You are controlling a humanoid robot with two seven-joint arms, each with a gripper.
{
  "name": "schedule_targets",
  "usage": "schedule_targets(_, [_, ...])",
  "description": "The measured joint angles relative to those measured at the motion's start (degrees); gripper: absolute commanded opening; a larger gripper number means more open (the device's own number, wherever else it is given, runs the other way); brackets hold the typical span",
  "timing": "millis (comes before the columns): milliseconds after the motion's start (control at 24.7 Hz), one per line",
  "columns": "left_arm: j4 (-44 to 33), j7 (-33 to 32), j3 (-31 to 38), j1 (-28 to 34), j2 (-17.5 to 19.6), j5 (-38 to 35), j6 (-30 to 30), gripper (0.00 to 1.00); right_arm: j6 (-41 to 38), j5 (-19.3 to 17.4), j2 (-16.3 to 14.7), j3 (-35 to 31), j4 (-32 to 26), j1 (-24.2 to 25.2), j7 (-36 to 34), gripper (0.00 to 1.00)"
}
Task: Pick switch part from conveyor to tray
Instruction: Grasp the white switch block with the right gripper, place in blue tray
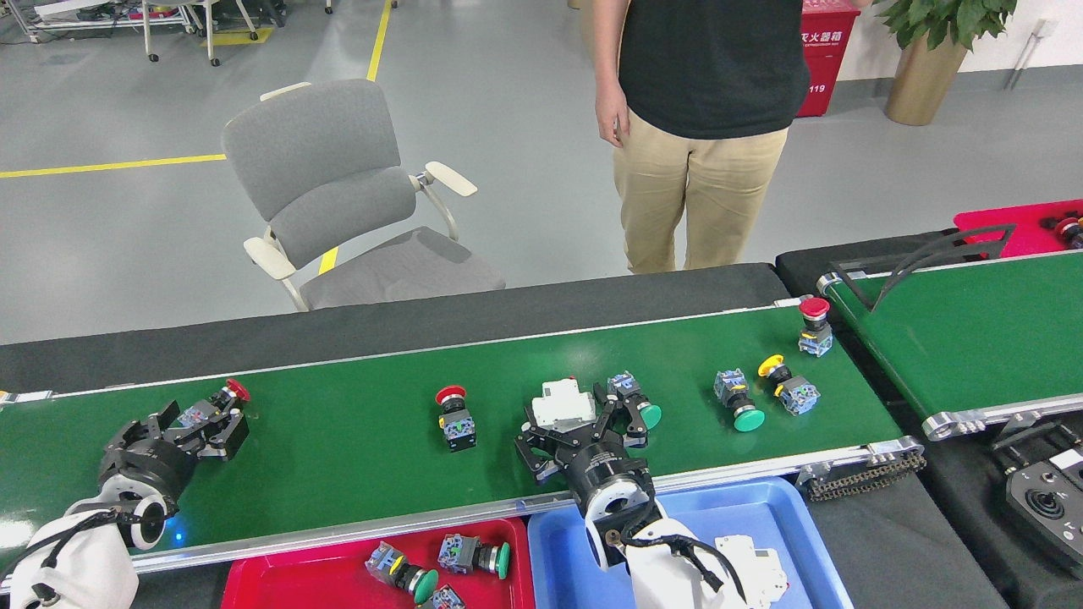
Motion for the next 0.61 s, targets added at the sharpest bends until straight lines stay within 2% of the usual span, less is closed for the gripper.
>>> schedule_targets(40, [0.01,0.07,-0.06,0.01,-0.26,0.02,-1.02,0.24,0.06,-0.09,0.02,0.17,0.42,-0.10,0.00,0.87])
schedule_targets(81, [-0.02,0.15,-0.08,0.01,-0.46,0.07,-2.27,0.21,0.15,-0.20,0.10,0.25,0.57,-0.17,0.00,0.74])
schedule_targets(121, [-0.15,0.18,-0.08,0.08,-0.66,0.20,-3.28,0.20,0.24,-0.25,0.25,0.25,0.62,-0.19,0.00,0.51])
schedule_targets(162, [-0.64,0.20,-0.08,0.39,-0.86,0.30,-4.17,0.17,0.28,-0.27,0.31,0.25,0.65,-0.19,0.00,0.33])
schedule_targets(202, [-2.25,0.21,-0.08,1.35,-1.15,0.34,-5.14,0.14,0.33,-0.27,0.31,0.25,0.67,-0.20,0.00,0.21])
schedule_targets(243, [-4.92,0.21,-0.01,2.75,-1.43,0.38,-6.18,0.11,0.34,-0.27,0.30,0.25,0.64,-0.20,0.00,0.13])
schedule_targets(283, [-8.07,0.21,0.14,4.65,-1.65,0.57,-7.46,0.11,0.36,-0.26,0.26,0.25,0.57,-0.19,0.00,0.08])
schedule_targets(364, [-18.54,0.35,0.73,10.74,-1.79,1.76,-11.26,0.12,0.44,-0.25,0.08,0.14,-0.23,0.03,0.11,0.06])
schedule_targets(445, [-32.70,0.27,2.20,19.81,-1.78,2.96,-15.80,0.16,0.55,-0.25,-1.28,-0.18,-3.88,1.02,0.18,0.06])
schedule_targets(486, [-38.42,0.13,3.04,24.66,-1.78,3.35,-18.04,0.22,0.60,-0.28,-2.76,-0.41,-6.90,1.78,0.25,0.07])
schedule_targets(526, [-44.82,-0.05,4.29,30.37,-1.84,3.64,-20.86,0.37,0.50,-0.32,-4.62,-0.70,-10.54,2.68,0.29,0.07])
schedule_targets(607, [-53.84,-0.65,6.31,40.06,-2.57,3.79,-24.91,0.74,-0.94,-0.56,-9.80,-1.61,-20.51,5.69,0.28,0.08])
